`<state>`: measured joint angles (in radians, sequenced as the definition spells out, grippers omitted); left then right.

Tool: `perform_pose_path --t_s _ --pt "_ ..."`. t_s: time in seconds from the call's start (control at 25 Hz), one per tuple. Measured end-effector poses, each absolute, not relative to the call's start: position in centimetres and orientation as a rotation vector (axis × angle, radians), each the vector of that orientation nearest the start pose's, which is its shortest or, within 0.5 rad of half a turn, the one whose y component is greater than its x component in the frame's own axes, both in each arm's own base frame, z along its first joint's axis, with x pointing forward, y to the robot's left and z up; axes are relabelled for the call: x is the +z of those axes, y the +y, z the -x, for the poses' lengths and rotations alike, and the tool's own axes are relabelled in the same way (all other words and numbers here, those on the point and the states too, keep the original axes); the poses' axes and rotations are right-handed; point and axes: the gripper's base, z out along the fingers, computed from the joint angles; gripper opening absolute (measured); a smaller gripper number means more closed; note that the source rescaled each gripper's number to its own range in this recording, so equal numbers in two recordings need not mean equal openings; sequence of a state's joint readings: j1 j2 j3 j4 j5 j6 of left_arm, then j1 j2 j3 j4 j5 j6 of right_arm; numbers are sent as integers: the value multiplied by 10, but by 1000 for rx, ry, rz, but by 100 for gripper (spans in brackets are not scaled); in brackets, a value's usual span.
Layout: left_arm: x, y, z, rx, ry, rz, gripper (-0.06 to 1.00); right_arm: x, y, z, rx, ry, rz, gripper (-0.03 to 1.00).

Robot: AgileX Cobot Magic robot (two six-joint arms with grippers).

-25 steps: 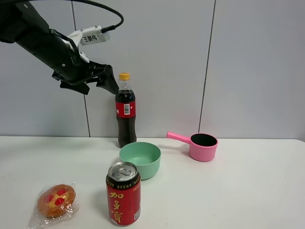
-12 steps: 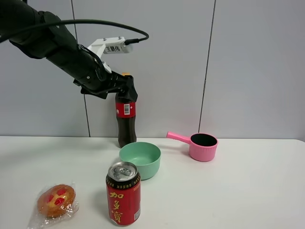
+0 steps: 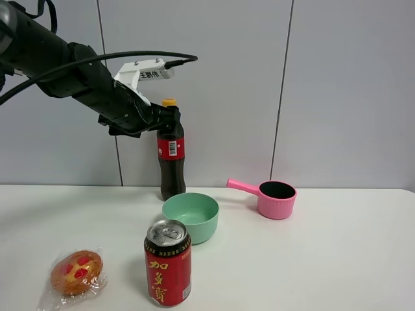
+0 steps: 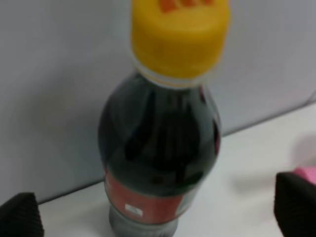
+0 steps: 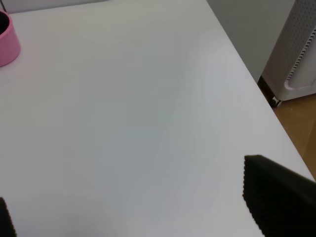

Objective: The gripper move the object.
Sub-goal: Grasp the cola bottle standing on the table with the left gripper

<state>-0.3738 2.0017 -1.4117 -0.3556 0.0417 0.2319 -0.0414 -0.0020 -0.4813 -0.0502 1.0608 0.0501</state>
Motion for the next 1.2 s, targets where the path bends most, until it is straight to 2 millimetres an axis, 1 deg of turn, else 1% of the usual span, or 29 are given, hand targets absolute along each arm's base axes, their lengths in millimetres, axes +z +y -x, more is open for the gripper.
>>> perform_pose_path --t_s 0.2,0.36,0.44,0.52,0.6,0.8,1.08,1.2 --pt "205 -170 -432 -323 2123 -224 100 272 -4 3 -55 2058 -96 100" --pt "191 -171 -435 -329 2147 -202 100 272 -4 3 -55 2058 -96 100" --pt "186 -178 -434 -352 2151 -188 100 272 -4 3 -55 2058 -96 100" --pt "185 -183 -432 -365 2143 -194 100 272 -4 3 -55 2058 -96 100" --pt "186 -189 -432 -376 2112 -209 100 272 -4 3 -55 2058 -96 100" --pt "183 -194 -435 -382 2049 -244 100 272 -4 3 -55 2058 -96 100" --pt "165 -200 -443 -401 1936 -287 100 272 -4 3 -55 2058 -96 100" --pt "161 -202 -446 -423 1870 -283 100 272 -4 3 -55 2058 -96 100"
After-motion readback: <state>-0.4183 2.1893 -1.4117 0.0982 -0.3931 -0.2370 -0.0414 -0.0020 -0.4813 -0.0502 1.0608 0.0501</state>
